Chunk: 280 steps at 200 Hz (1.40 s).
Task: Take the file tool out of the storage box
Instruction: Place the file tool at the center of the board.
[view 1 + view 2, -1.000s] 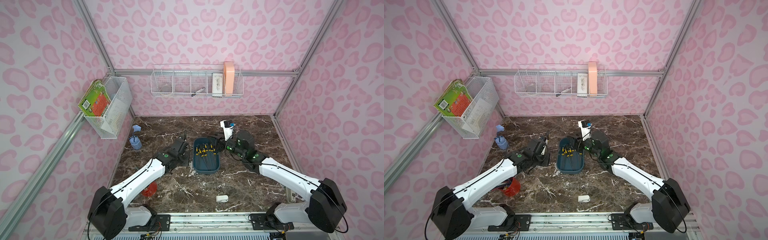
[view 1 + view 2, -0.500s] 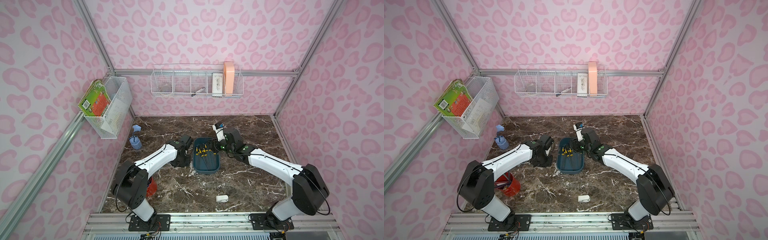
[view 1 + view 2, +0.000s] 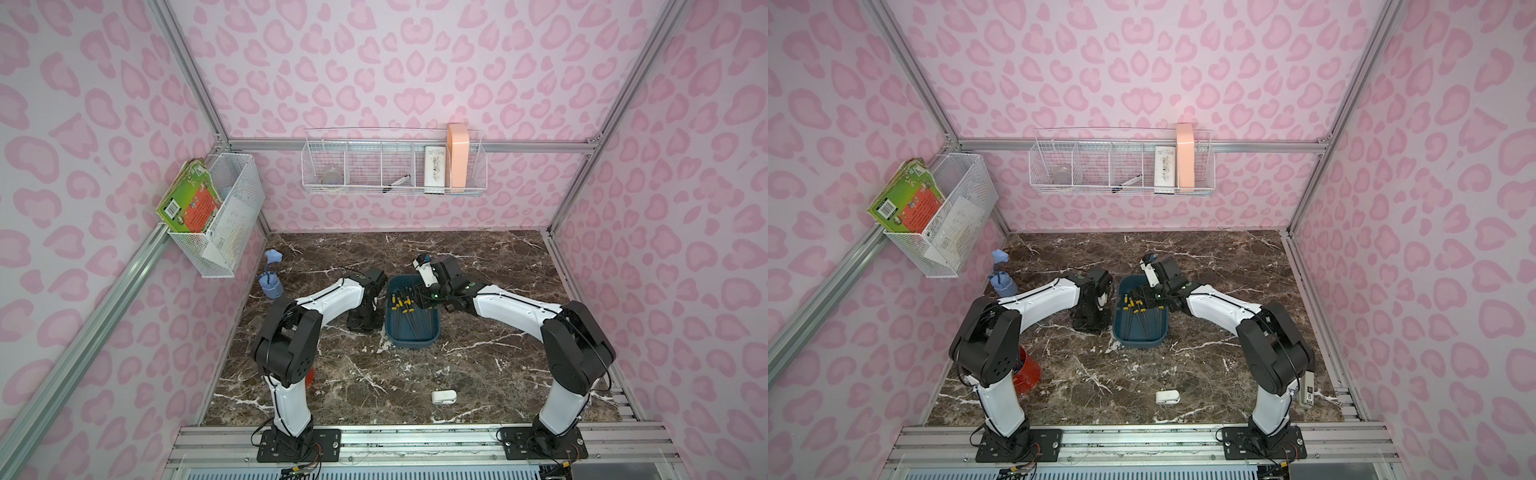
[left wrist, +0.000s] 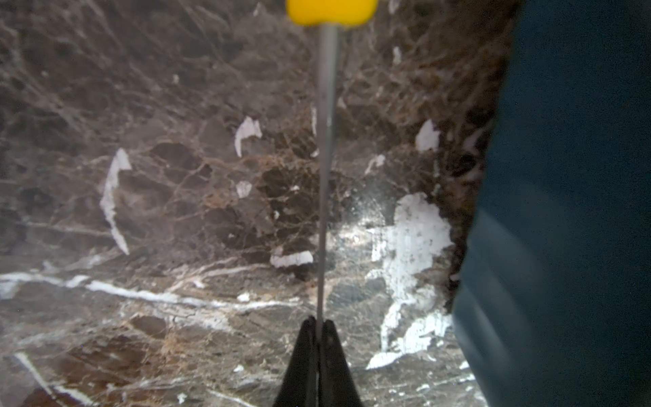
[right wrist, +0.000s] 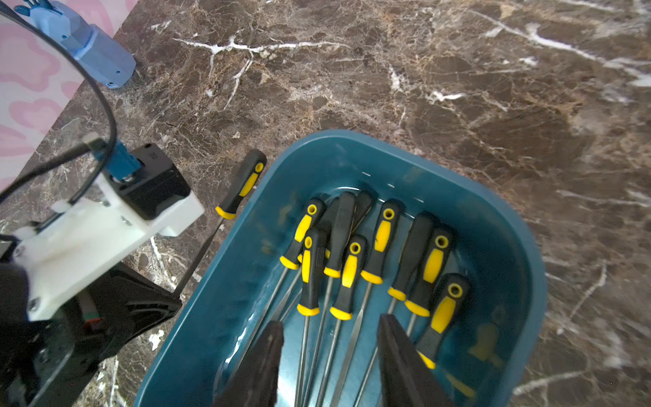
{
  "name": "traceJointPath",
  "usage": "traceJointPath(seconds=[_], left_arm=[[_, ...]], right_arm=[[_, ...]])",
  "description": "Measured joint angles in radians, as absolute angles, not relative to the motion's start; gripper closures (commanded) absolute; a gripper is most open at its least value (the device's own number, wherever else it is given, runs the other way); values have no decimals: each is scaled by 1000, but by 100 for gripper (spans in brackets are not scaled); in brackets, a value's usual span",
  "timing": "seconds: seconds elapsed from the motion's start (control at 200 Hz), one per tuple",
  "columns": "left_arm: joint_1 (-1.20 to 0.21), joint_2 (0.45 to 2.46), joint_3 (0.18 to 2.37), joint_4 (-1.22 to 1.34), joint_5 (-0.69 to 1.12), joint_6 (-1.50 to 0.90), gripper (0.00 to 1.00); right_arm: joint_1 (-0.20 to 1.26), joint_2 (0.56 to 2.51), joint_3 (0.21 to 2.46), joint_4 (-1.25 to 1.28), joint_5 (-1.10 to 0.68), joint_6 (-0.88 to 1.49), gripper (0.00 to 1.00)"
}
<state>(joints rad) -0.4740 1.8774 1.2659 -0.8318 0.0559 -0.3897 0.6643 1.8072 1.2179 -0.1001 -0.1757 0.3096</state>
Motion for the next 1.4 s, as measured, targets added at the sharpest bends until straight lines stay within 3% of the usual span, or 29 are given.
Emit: traceJointPath(seconds=[0.215, 0.275, 0.635, 0.87, 1.4], left_arm=[[-456, 1940, 1306, -857, 96, -390, 100], [-456, 1951, 1317, -869, 103, -390, 93], [-455, 1969, 1347, -937, 112, -399, 94], [-456, 1964, 1336, -939, 118, -398, 76], [-504, 1865, 1305, -935, 112, -417, 67]], right_arm=[[659, 1852, 1245, -114, -193, 298, 55], [659, 1863, 1255, -127, -196, 291, 55], [662, 1905, 1323, -190, -196, 266, 55], [672, 1959, 1345, -207, -197, 258, 55], [688, 2076, 1481, -220, -130, 254, 60]])
